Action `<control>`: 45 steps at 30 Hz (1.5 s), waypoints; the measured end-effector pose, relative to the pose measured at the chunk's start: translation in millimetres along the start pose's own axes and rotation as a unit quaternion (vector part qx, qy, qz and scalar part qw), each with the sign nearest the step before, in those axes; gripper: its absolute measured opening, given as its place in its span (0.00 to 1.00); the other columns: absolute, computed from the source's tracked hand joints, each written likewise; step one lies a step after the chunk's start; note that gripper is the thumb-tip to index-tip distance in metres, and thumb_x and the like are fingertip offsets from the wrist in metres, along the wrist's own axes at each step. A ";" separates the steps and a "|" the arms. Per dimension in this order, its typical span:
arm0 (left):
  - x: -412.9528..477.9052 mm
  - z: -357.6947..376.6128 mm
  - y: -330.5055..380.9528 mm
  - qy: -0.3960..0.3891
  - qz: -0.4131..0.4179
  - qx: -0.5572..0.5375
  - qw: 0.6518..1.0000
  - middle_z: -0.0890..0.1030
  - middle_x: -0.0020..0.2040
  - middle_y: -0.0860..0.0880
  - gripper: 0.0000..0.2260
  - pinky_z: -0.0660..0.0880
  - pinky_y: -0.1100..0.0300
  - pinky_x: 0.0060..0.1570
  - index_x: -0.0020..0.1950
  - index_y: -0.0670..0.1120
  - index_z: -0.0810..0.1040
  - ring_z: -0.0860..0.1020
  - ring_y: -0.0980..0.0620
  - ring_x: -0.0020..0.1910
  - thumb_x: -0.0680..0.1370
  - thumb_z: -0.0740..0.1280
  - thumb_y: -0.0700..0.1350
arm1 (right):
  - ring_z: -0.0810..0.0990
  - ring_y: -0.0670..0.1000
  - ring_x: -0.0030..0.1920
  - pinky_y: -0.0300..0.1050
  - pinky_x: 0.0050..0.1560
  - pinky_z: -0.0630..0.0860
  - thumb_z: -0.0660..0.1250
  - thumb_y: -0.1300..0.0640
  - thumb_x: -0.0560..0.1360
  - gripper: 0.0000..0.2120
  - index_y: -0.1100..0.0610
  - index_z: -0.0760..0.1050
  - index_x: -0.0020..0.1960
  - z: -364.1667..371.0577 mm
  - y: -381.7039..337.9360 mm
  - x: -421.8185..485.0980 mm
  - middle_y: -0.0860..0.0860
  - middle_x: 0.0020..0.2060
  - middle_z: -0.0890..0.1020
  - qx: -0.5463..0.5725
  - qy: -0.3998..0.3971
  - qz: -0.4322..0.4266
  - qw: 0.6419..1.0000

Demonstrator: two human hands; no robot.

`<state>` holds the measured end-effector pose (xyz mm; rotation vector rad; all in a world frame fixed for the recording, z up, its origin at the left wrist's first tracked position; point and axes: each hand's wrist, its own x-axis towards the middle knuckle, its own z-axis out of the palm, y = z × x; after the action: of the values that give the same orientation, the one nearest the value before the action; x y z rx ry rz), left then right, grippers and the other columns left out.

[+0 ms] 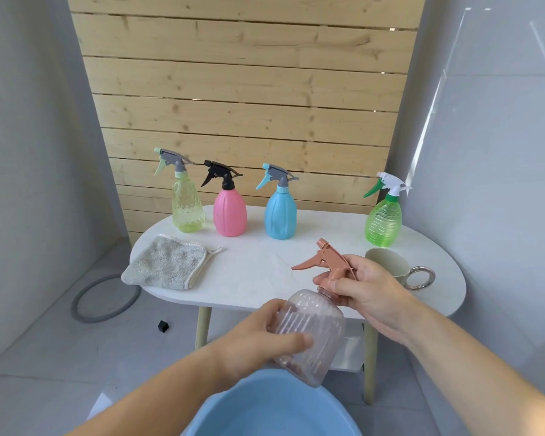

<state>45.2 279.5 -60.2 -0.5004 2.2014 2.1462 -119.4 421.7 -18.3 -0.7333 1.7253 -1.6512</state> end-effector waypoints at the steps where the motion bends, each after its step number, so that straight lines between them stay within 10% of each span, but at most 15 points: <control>1: -0.4 -1.8 0.6 0.004 0.003 -0.003 1.000 0.82 0.61 0.42 0.28 0.82 0.55 0.56 0.67 0.49 0.73 0.83 0.52 0.53 0.69 0.76 0.48 | 0.82 0.50 0.44 0.49 0.48 0.80 0.71 0.66 0.75 0.06 0.61 0.74 0.48 1.0 0.0 -1.0 0.53 0.43 0.83 -0.042 0.007 -0.003 0.999; 5: 0.6 -2.1 -1.9 0.002 0.007 0.035 0.999 0.83 0.61 0.49 0.27 0.78 0.63 0.55 0.69 0.53 0.72 0.82 0.56 0.58 0.70 0.72 0.48 | 0.79 0.47 0.40 0.53 0.47 0.81 0.75 0.54 0.72 0.13 0.54 0.74 0.52 7.8 2.3 -3.1 0.49 0.37 0.77 -0.195 0.048 -0.010 0.980; 12: 0.4 3.5 -5.8 -0.005 0.008 0.063 0.998 0.81 0.65 0.50 0.37 0.75 0.57 0.68 0.78 0.57 0.58 0.79 0.54 0.63 0.71 0.69 0.49 | 0.84 0.52 0.56 0.49 0.54 0.80 0.70 0.70 0.74 0.16 0.64 0.73 0.60 6.4 0.2 -1.5 0.52 0.45 0.82 -0.027 -0.018 0.017 0.999; 18: 5.0 6.7 -8.4 0.000 0.042 0.061 0.997 0.80 0.66 0.50 0.35 0.74 0.54 0.69 0.78 0.53 0.62 0.78 0.52 0.66 0.72 0.68 0.46 | 0.78 0.43 0.37 0.45 0.46 0.77 0.73 0.52 0.74 0.11 0.55 0.74 0.52 9.0 -0.8 0.0 0.45 0.35 0.77 -0.231 0.046 -0.023 0.972; 29: 9.0 -1.2 -10.8 0.010 0.048 0.069 0.996 0.82 0.63 0.54 0.34 0.75 0.70 0.53 0.76 0.55 0.63 0.80 0.60 0.59 0.71 0.70 0.48 | 0.82 0.53 0.47 0.47 0.49 0.76 0.67 0.71 0.75 0.08 0.59 0.75 0.47 -5.7 -14.5 14.5 0.59 0.48 0.84 -0.006 0.023 -0.057 0.998; 45: -7.6 -35.9 -36.3 0.106 0.013 0.081 0.991 0.80 0.61 0.44 0.38 0.82 0.58 0.54 0.71 0.53 0.63 0.84 0.49 0.55 0.64 0.74 0.53 | 0.79 0.50 0.39 0.50 0.53 0.81 0.69 0.67 0.73 0.15 0.65 0.75 0.59 -2.5 -7.5 76.8 0.54 0.43 0.80 0.077 0.291 -0.080 0.950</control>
<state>68.6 246.1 -91.8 -0.7237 2.4771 1.9856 -171.1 364.4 -15.8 -0.3304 1.9255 -2.2484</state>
